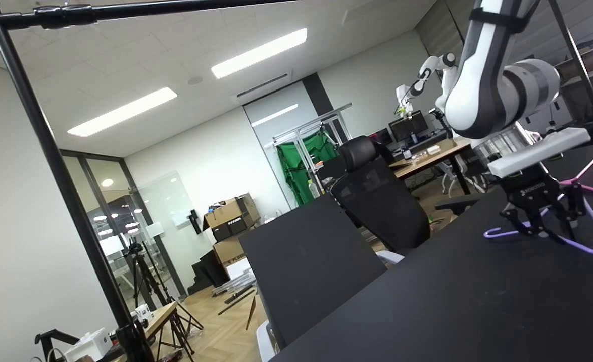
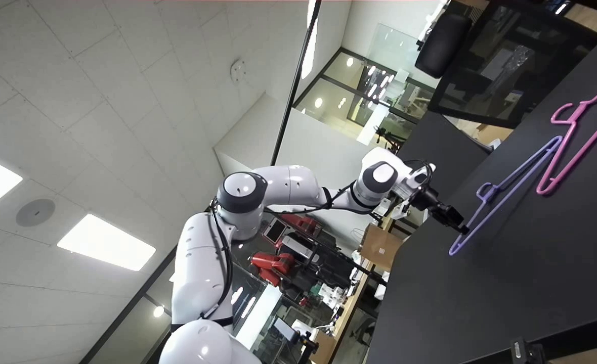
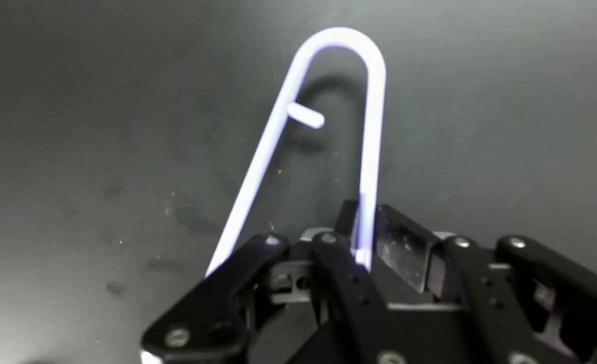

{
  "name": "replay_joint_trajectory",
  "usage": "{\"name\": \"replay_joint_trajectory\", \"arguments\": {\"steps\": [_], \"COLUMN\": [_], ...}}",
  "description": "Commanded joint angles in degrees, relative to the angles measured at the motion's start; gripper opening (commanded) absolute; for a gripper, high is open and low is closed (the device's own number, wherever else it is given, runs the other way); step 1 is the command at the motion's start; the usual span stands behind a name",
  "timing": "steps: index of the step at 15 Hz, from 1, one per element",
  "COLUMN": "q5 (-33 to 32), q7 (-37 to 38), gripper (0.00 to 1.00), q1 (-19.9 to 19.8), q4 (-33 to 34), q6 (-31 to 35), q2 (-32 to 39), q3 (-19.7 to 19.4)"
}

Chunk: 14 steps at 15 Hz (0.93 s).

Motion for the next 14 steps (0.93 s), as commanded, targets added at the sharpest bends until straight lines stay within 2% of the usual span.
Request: {"name": "replay_joint_trajectory", "arguments": {"steps": [1,7,14], "q5": [1.8,0.2,1.3], "q7": [-9.7,-20.5,-23.5], "gripper": [0.04,0.04,0.04], "q1": [-1.3,2.3,4.3], "q4": [-6.0,-18.2,-31.5], "q6": [-4.3,-3.1,-0.9], "q2": [-9.0,-25.8,-48.5], "q3": [3.6,7.2,8.9]}}
